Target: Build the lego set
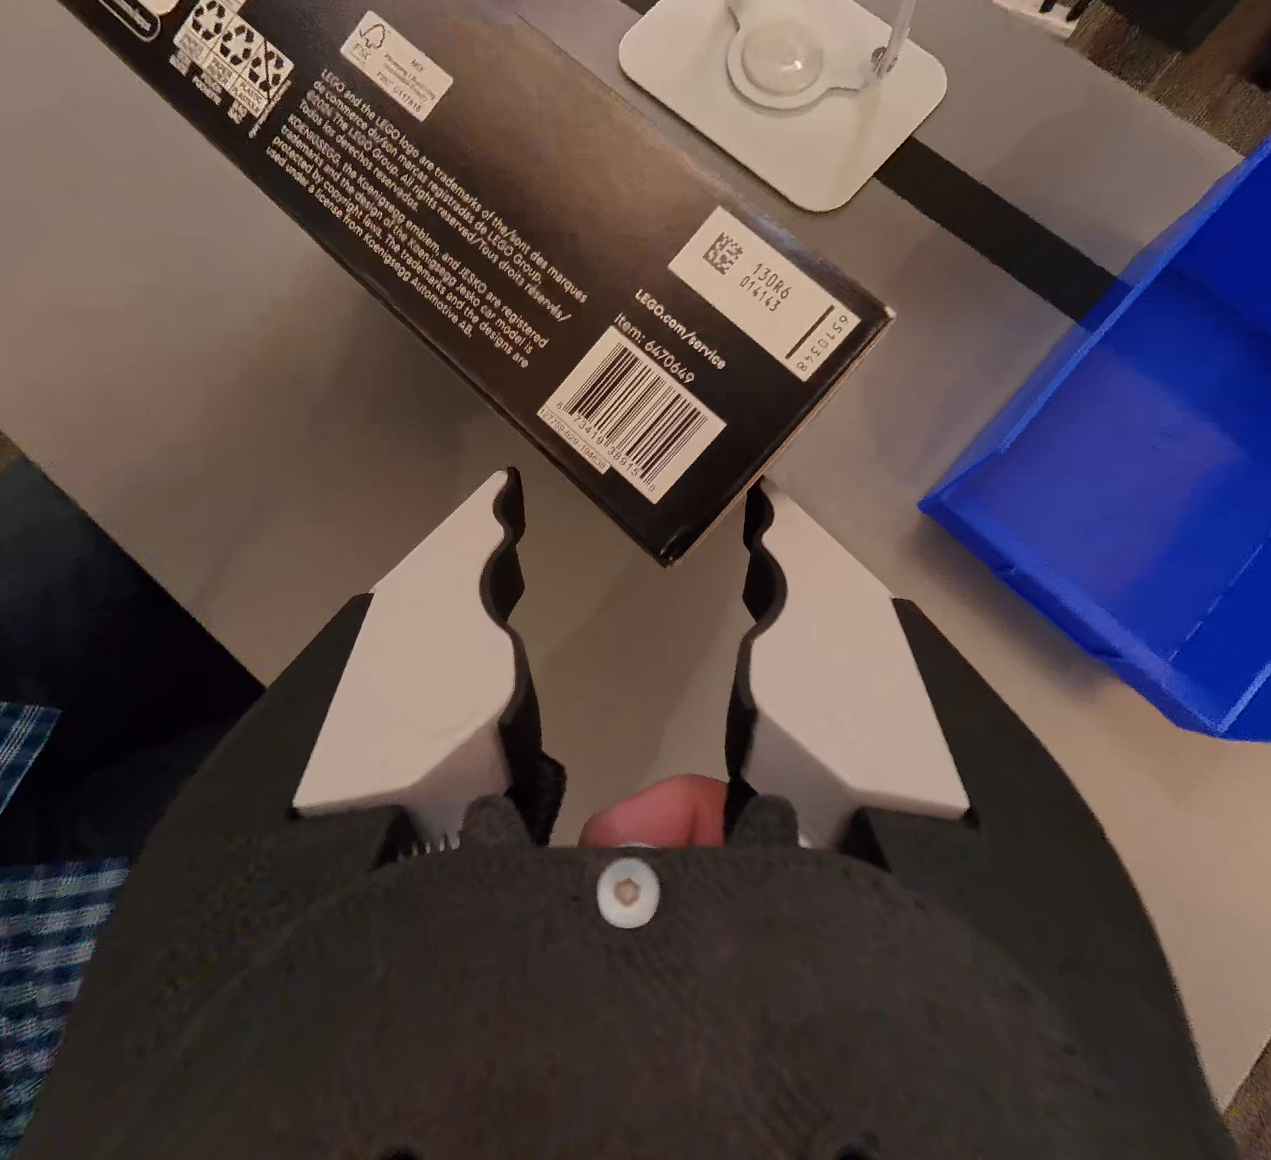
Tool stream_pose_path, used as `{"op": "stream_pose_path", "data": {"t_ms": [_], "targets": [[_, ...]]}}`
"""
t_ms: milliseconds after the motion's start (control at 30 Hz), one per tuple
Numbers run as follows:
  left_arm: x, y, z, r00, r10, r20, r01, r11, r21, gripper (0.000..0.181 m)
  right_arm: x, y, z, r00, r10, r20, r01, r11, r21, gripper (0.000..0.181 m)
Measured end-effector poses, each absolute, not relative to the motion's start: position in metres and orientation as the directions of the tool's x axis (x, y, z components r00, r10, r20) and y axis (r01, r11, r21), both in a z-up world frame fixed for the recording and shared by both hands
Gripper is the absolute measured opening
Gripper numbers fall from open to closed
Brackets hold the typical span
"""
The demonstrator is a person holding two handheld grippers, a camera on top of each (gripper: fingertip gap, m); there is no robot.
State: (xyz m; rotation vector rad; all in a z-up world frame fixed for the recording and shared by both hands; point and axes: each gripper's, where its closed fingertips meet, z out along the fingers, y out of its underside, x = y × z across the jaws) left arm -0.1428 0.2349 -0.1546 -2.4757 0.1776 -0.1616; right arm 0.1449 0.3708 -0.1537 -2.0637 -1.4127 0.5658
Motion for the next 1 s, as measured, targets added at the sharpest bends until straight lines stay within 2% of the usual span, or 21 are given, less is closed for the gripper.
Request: {"op": "stream_pose_path", "data": {"t_ms": [200,367,500,633,767,867,933,1000], "targets": [[-0.160,0.264,-0.157,0.987,-0.161,0.010,-0.120,-0.774,-0.621,0.069,0.132,0.399,-0.155,0.347,0.938,0.002,0.705,-0.260,-0.660,0.063],[-0.165,0.269,-0.157,0.978,-0.209,0.008,-0.141,-0.689,-0.711,0.064,0.133,0.407,-0.157,0.346,0.937,0.041,0.677,-0.219,-0.702,0.056],[-0.164,0.279,-0.160,0.967,-0.256,-0.013,-0.164,-0.581,-0.797,0.077,0.127,0.415,-0.159,0.351,0.935,0.039,0.624,-0.203,-0.754,0.061],[-0.165,0.283,-0.162,0.962,-0.265,-0.071,-0.201,-0.505,-0.839,0.079,0.125,0.420,-0.158,0.356,0.934,0.034,0.583,-0.194,-0.789,0.058],[-0.169,0.276,-0.157,0.951,-0.295,-0.090,-0.212,-0.412,-0.886,0.072,0.127,0.420,-0.157,0.359,0.933,0.034,0.559,-0.186,-0.808,0.055],[-0.179,0.275,-0.152,0.938,-0.344,-0.038,-0.149,-0.303,-0.941,0.089,0.130,0.417,-0.162,0.350,0.937,0.007,0.531,-0.192,-0.825,0.054],[-0.187,0.283,-0.163,0.927,-0.374,0.025,-0.094,-0.295,-0.951,0.110,0.131,0.418,-0.169,0.361,0.933,0.010,0.529,-0.196,-0.826,0.056],[-0.192,0.294,-0.179,0.918,-0.397,-0.003,-0.137,-0.308,-0.942,0.116,0.132,0.418,-0.176,0.367,0.930,0.009,0.530,-0.201,-0.824,0.059]]}}
